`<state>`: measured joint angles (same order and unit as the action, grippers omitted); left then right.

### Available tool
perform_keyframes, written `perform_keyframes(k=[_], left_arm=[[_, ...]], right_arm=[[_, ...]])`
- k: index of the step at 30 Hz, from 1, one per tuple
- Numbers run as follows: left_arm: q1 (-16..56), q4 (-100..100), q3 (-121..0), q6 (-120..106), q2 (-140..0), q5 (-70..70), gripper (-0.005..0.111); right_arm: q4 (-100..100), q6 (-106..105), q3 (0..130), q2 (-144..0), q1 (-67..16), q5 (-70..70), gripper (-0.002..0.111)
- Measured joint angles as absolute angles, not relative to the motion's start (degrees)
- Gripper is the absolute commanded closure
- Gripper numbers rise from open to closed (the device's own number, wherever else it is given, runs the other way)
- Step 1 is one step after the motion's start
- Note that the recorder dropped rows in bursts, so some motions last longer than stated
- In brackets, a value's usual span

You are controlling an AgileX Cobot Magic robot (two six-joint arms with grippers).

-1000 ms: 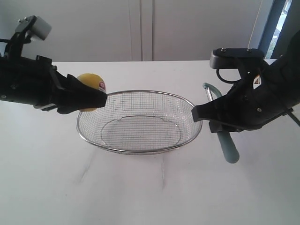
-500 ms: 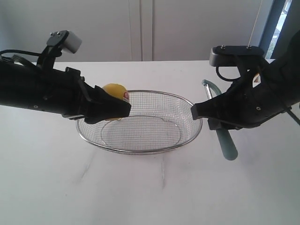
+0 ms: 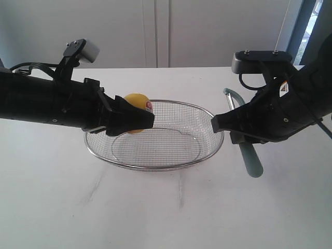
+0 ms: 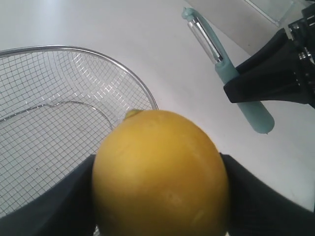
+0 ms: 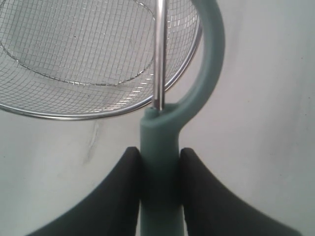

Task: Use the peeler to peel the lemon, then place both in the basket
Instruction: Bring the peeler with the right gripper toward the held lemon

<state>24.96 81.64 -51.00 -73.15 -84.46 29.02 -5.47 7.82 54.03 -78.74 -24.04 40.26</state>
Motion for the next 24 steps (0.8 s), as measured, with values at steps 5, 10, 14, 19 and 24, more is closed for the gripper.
perform_keyframes(k=[5, 10, 14, 19, 24], left_arm=[[25.0, 81.9, -51.0, -73.3, -84.5, 29.0, 0.107], [25.0, 81.9, -51.0, -73.3, -84.5, 29.0, 0.107], [25.0, 81.9, -51.0, -73.3, -84.5, 29.0, 0.107], [25.0, 82.2, -51.0, -73.3, -84.5, 29.8, 0.107], [25.0, 82.3, -51.0, -73.3, -84.5, 30.1, 0.107]], right_arm=[[-5.5, 7.7, 54.0, -78.7, -24.0, 40.3, 0.108], [-5.5, 7.6, 54.0, -78.7, -24.0, 41.9, 0.108], [-6.5, 6.5, 54.0, -78.7, -24.0, 42.8, 0.108], [-10.8, 2.5, 53.6, -78.7, -24.2, 43.0, 0.108], [-12.1, 1.6, 52.8, -78.8, -25.0, 43.1, 0.108]])
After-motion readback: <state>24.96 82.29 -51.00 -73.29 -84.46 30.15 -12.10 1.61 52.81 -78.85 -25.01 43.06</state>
